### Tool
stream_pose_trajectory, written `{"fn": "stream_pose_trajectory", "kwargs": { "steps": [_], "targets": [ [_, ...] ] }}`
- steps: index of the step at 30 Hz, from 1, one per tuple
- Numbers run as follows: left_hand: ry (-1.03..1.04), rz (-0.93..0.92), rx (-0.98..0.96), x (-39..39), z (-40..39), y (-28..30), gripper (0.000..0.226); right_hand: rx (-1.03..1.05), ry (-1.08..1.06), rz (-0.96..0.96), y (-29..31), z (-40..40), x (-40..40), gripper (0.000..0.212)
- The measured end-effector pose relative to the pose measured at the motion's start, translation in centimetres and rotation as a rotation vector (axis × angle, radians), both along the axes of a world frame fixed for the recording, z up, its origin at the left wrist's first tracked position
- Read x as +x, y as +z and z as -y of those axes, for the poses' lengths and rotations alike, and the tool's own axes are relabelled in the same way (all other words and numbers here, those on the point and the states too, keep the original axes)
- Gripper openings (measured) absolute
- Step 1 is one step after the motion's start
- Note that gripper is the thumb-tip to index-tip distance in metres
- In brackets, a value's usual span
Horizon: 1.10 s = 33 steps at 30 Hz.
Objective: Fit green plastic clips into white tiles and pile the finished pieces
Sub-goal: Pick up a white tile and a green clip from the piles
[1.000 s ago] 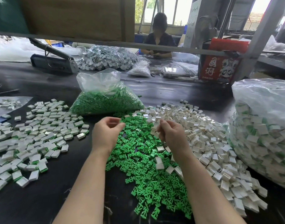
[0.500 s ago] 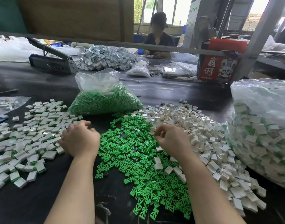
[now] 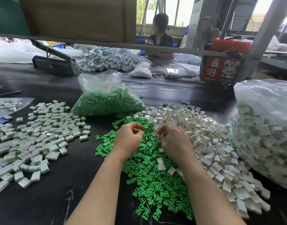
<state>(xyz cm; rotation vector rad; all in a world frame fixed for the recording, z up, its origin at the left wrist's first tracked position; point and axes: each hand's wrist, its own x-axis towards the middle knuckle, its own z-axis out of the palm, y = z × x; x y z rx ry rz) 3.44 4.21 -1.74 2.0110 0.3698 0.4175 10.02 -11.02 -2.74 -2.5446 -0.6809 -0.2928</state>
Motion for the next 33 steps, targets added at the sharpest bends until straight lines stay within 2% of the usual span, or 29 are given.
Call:
{"fn": "stream_pose_trajectory", "kwargs": {
  "steps": [4,6,8,10,13,15,18,22,25,28,31,33],
  "targets": [
    [-0.197,-0.015,-0.467,0.1,0.7,0.2,0.018,0.401,0.105,-0.140,1.6,-0.2,-0.6,0.006],
    [-0.214,0.043,-0.574,0.1,0.8,0.2,0.019,0.471,0.157,-0.189,2.1,-0.4,-0.9,0.008],
    [-0.173,0.101,-0.595,0.1,0.8,0.1,0.016,0.496,0.175,-0.218,2.2,-0.5,-1.1,0.012],
    [-0.128,0.137,-0.630,0.1,0.3,-0.1,0.015,0.429,0.161,-0.228,2.1,-0.4,-1.0,0.016],
    [-0.147,0.156,-0.740,0.0,-0.6,-0.2,0.030,0.060,0.225,-0.251,1.8,-0.1,-1.1,0.025],
    [-0.169,0.174,-0.790,0.0,-0.9,-0.2,0.035,-0.114,0.251,-0.242,1.7,-0.4,-1.3,0.026],
    [-0.193,0.194,-0.816,0.0,-0.9,-0.2,0.033,-0.178,0.253,-0.178,1.9,-1.0,-1.7,0.012],
    [-0.192,0.201,-0.872,-0.1,-0.8,0.2,0.037,-0.194,0.229,-0.169,1.7,-1.2,-1.7,0.008],
    [-0.175,0.181,-0.850,-0.3,-0.9,0.3,0.034,-0.052,0.206,-0.229,1.5,-0.9,-1.5,0.007],
    [-0.157,0.162,-0.844,-0.2,-1.1,0.1,0.021,0.269,0.173,-0.311,1.7,-0.7,-1.3,0.008],
    [-0.124,0.184,-0.958,0.1,-1.0,0.0,0.016,0.565,0.176,-0.404,2.2,-0.4,-1.3,0.012],
    [-0.108,0.214,-1.045,0.2,-0.9,0.0,0.022,0.715,0.209,-0.499,2.5,-0.1,-1.5,0.015]
  ]
}}
